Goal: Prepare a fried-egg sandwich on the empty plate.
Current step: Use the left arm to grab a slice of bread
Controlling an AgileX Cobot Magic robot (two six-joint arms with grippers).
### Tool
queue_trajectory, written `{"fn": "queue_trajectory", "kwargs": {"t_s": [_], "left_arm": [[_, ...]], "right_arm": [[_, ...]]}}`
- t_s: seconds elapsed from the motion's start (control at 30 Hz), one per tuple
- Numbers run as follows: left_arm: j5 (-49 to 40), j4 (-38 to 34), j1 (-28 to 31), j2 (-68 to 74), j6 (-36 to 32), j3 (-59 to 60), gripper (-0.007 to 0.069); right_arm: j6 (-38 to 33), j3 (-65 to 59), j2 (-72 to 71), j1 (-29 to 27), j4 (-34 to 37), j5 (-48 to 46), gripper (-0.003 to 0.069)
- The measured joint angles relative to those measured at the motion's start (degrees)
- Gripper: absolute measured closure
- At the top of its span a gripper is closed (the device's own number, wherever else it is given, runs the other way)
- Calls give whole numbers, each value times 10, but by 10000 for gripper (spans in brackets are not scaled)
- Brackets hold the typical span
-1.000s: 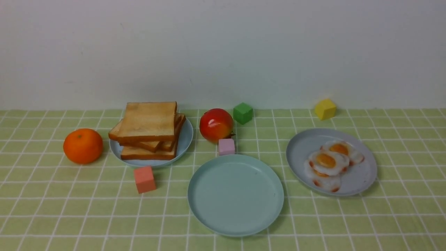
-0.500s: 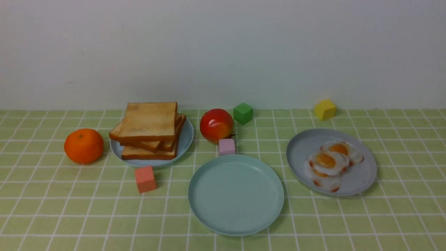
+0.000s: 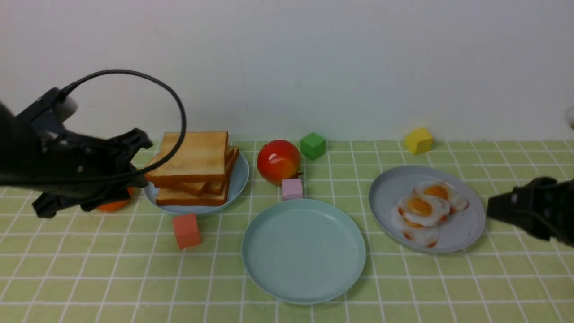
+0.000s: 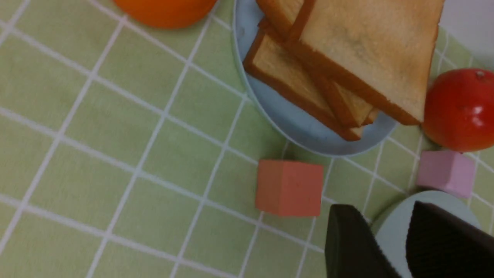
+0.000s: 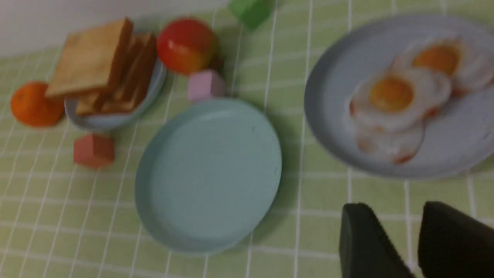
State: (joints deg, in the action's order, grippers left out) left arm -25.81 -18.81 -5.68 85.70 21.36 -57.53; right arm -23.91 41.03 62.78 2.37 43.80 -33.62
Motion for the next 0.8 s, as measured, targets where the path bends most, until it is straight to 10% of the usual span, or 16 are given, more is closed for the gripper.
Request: {"fn": "queue_trajectory", "kwargs": {"t_s": [0.4, 0.8], "left_arm": [[-248, -93, 94, 257, -220, -337, 380], [-260, -96, 94, 353, -272, -422, 278]], "right_arm": [[0, 1, 26, 0, 2, -61, 418], [-2, 2, 26, 0, 6, -63, 418]]}}
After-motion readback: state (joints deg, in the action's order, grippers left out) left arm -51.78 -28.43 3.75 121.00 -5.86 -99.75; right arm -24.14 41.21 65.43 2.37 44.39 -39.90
